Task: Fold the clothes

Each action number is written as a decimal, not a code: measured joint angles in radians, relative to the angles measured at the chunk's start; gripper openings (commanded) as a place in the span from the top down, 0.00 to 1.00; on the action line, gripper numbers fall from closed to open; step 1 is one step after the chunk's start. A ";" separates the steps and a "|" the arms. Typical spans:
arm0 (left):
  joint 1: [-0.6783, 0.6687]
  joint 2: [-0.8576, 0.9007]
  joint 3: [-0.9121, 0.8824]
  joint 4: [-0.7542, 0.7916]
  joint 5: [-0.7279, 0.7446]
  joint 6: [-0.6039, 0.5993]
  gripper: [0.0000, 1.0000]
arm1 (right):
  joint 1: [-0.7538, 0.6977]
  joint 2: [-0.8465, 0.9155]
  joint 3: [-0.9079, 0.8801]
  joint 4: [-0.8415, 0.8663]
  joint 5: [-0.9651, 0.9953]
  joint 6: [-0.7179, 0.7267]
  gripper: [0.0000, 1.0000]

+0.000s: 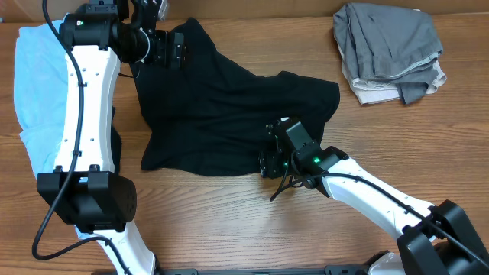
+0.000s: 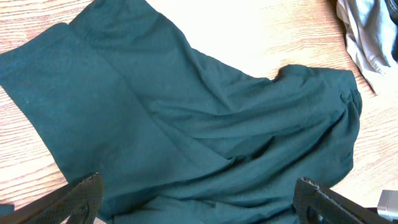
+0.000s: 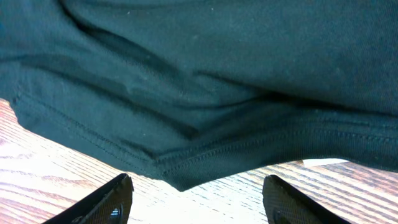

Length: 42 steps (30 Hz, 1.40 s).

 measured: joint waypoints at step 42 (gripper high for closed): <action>-0.002 0.000 -0.002 -0.010 -0.053 0.000 0.00 | 0.007 0.092 0.000 0.077 0.085 0.241 0.34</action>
